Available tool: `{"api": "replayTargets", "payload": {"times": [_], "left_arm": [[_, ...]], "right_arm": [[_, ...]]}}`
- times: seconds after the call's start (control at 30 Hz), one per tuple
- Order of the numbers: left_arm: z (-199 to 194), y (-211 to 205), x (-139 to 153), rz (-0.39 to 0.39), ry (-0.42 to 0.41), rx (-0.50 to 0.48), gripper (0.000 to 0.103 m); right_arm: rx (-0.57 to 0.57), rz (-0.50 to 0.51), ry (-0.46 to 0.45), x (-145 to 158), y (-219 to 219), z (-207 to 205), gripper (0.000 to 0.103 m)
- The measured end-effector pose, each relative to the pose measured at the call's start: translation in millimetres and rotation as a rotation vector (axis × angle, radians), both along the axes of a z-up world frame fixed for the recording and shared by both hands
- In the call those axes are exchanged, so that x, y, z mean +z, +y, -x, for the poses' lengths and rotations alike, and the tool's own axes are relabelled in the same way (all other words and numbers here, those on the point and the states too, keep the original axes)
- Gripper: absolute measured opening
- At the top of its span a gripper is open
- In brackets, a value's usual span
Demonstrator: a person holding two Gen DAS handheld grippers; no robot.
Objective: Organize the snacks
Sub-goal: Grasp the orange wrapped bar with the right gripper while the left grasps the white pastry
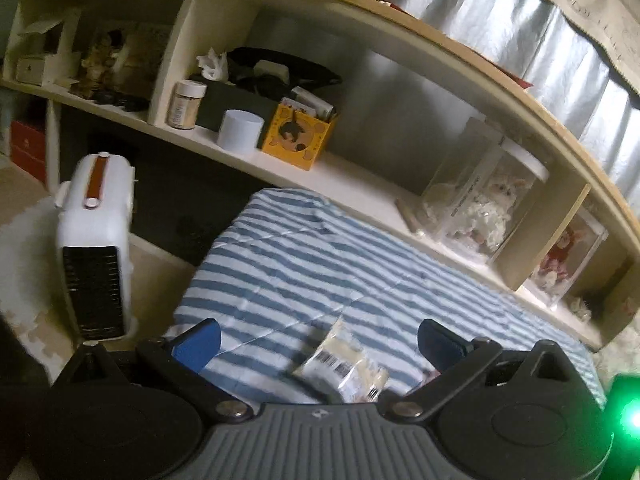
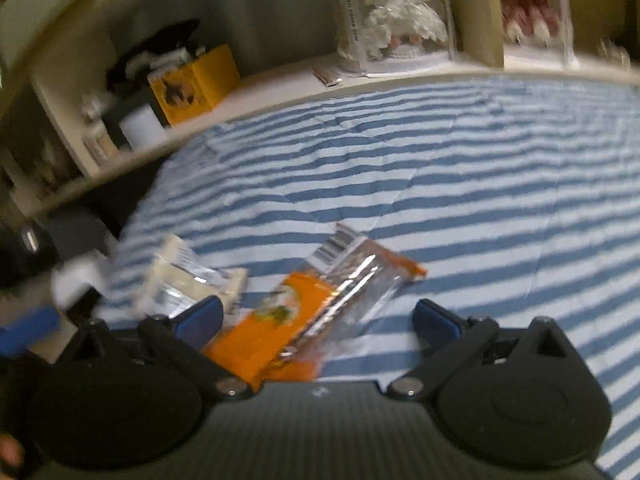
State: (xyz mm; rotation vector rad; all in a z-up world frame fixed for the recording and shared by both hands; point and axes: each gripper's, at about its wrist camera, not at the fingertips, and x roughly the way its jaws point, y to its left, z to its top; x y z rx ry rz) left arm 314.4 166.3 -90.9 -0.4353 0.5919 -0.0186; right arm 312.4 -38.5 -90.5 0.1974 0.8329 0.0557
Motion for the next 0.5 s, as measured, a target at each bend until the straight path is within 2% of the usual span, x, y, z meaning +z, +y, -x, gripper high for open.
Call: {"api": "replayTargets", "payload": {"times": [0.1, 0.23, 0.37, 0.5], "left_arm": [[-6.9, 0.3, -6.4, 0.077, -0.042, -0.047, 0.103], [-16.0, -0.3, -14.1, 0.175, -0.081, -0.076, 0.103], [-26.5, -1.0, -24.0, 0.233, -0.085, -0.118, 0.103], [-31.8, 0.1, -37.8, 0.293, -0.048, -0.191, 0.103]], "right_arm": [[0.081, -0.007, -0.004, -4.8, -9.3, 3.1, 0.102], [0.206, 0.029, 0.034, -1.5, -22.5, 7.7, 0.102], [0.291, 0.109, 0.059, 1.9, -36.1, 17.0, 0.102], [0.313, 0.102, 0.073, 0.6, -54.7, 23.3, 0.101]]}}
